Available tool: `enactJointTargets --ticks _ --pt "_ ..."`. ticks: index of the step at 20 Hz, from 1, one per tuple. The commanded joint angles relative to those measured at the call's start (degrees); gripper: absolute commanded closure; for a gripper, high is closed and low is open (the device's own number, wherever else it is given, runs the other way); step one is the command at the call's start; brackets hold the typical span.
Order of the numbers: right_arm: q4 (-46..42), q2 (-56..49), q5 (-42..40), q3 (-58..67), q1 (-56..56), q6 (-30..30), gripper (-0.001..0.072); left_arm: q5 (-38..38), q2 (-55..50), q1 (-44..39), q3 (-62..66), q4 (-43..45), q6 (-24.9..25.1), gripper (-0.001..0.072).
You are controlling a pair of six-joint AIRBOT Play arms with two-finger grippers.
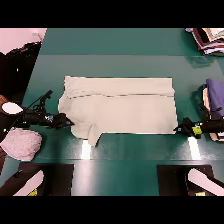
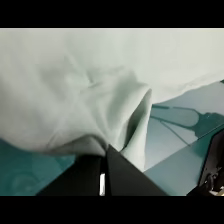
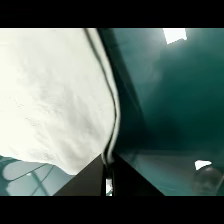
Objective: Fold the shirts.
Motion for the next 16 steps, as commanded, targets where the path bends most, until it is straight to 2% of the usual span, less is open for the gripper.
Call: enactJointTargets --ticks 1,2,5,8,11,16 --pt "-2.91 6.23 6.62 1.38 0.00 1.01 0.0690 -7.48 4.35 0.02 0.04 7.91 -2.19 0.0681" --pt "-5.42 8.59 9.70 2.67 -0.76 2.80 0.0689 -8.87 8.00 0.02 0.04 10.25 -3.89 0.0681" --pt "-12.22 16.96 17.68 6.82 -3.08 3.06 0.0690 -17.35 18.18 0.02 0.04 12.87 -7.32 0.0680" --pt "-12.90 23.54 19.69 10.43 -3.67 5.29 0.0690 -22.71 22.69 0.02 0.07 10.54 -10.99 0.0680" --pt "-12.04 22.62 16.22 15.67 0.74 6.03 0.0690 -17.84 20.15 0.02 1.22 9.25 -11.54 0.0680" --pt "-12.07 5.66 10.88 27.21 9.84 7.32 0.0690 -5.38 6.23 0.02 8.44 9.35 -7.13 0.0680"
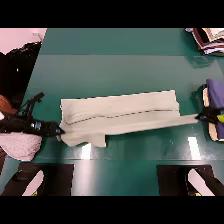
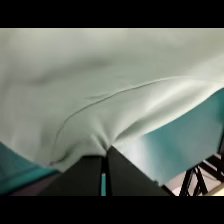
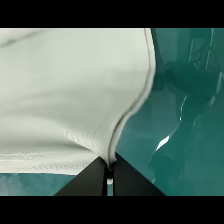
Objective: Fold the shirts.
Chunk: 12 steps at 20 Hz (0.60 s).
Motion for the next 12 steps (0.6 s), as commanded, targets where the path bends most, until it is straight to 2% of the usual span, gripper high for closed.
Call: enactJointTargets --ticks 1,5,7,12 --pt "-0.31 -11.30 -2.80 8.33 5.42 1.33 0.0690 8.79 -10.27 0.07 6.05 -0.09 3.17 0.0679" --pt "-0.24 -24.13 -3.72 17.00 9.22 2.86 0.0690 13.29 -25.83 0.07 14.82 -0.50 4.59 0.0679" --pt "-0.15 -29.07 -3.80 21.03 10.64 3.54 0.0689 15.61 -32.41 0.07 18.71 -1.81 6.93 0.0678" --pt "2.99 -38.25 -3.78 28.74 11.21 3.76 0.0683 20.22 -38.80 0.07 21.38 -3.21 8.63 0.0676"
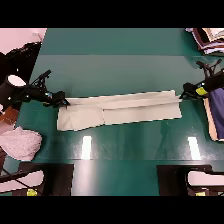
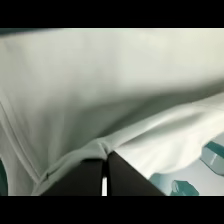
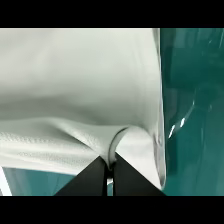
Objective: Fold the shirts.
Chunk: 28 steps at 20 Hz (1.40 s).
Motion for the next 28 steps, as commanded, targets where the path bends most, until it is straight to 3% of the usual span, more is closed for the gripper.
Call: enactJointTargets --ticks 1,2,3,5,6,7,8,9,11,13,19,20,22,23,24,28 --pt "4.55 -6.49 -0.48 5.44 -0.22 0.17 0.0598 4.20 -3.89 0.04 1.95 -0.66 1.77 0.0616" --pt "6.78 -7.65 -0.90 6.45 -0.92 0.13 0.0393 4.42 -3.89 0.04 2.32 -0.66 1.68 0.0345" --pt "8.17 -8.44 -1.29 7.21 -1.57 -0.02 0.0255 4.31 -3.89 0.07 2.97 -0.63 1.42 0.0178" --pt "8.37 -8.72 -1.05 7.58 -3.13 -1.95 0.0252 1.36 -3.85 0.07 5.90 -0.46 1.49 0.0148" --pt "8.41 -8.72 0.28 7.56 -4.13 -3.37 0.0252 -1.09 -3.82 0.11 8.00 -0.09 1.51 0.0164" --pt "8.37 -8.70 1.90 7.37 -5.46 -4.37 0.0252 -3.82 -3.82 0.11 10.12 0.33 1.55 0.0339" --pt "8.57 -8.70 3.43 6.54 -7.02 -5.31 0.0252 -6.10 -3.58 0.11 11.96 0.37 1.57 0.0576" --pt "8.57 -8.70 4.42 5.11 -8.61 -6.08 0.0252 -7.02 -3.06 -0.02 13.03 0.09 1.64 0.0679" --pt "8.61 -8.72 3.87 0.92 -10.93 -7.67 0.0251 -7.04 -2.32 -0.42 13.57 -2.64 1.57 0.0678" --pt "8.92 -8.87 1.36 -3.61 -12.33 -8.72 0.0179 -6.71 -2.32 -2.60 13.57 -3.58 1.51 0.0678" --pt "17.90 -14.08 0.17 -7.69 -8.94 -14.43 0.0182 0.61 -4.63 -16.13 13.88 -3.67 -1.68 0.0678" --pt "18.16 -14.43 -0.35 -7.72 -8.07 -14.95 0.0198 1.14 -5.62 -17.88 14.32 -3.69 -1.88 0.0679" --pt "19.17 -14.23 -0.83 -7.69 -7.13 -17.07 0.0463 3.43 -8.44 -21.24 16.11 -3.72 -4.33 0.0679" --pt "19.17 -13.73 -0.61 -7.69 -7.10 -17.70 0.0656 4.39 -10.05 -22.75 17.42 -3.76 -4.59 0.0679" --pt "19.96 -12.85 -0.09 -7.69 -7.15 -18.43 0.0690 5.22 -11.93 -24.41 19.10 -3.76 -4.92 0.0679" --pt "28.17 -4.28 1.18 -7.67 -6.69 -18.29 0.0690 5.84 -20.63 -31.43 26.36 -3.76 -7.76 0.0679"
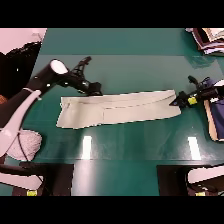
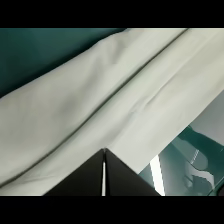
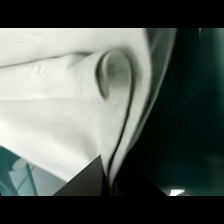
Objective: Fold the shirts.
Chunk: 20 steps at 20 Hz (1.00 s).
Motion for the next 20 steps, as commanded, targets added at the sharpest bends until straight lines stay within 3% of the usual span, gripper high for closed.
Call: enactJointTargets --ticks 1,9,20 --pt "9.11 7.48 1.36 0.00 1.29 0.46 0.0690 1.40 -7.63 -6.43 6.03 0.04 -2.67 0.0679" --pt "10.40 14.86 5.22 15.89 14.45 7.74 0.0691 1.68 -16.35 -13.51 12.22 0.09 -5.05 0.0679" --pt "10.36 14.86 3.93 27.91 29.44 8.87 0.0691 -1.86 -16.17 -13.33 14.23 5.40 -4.83 0.0679"
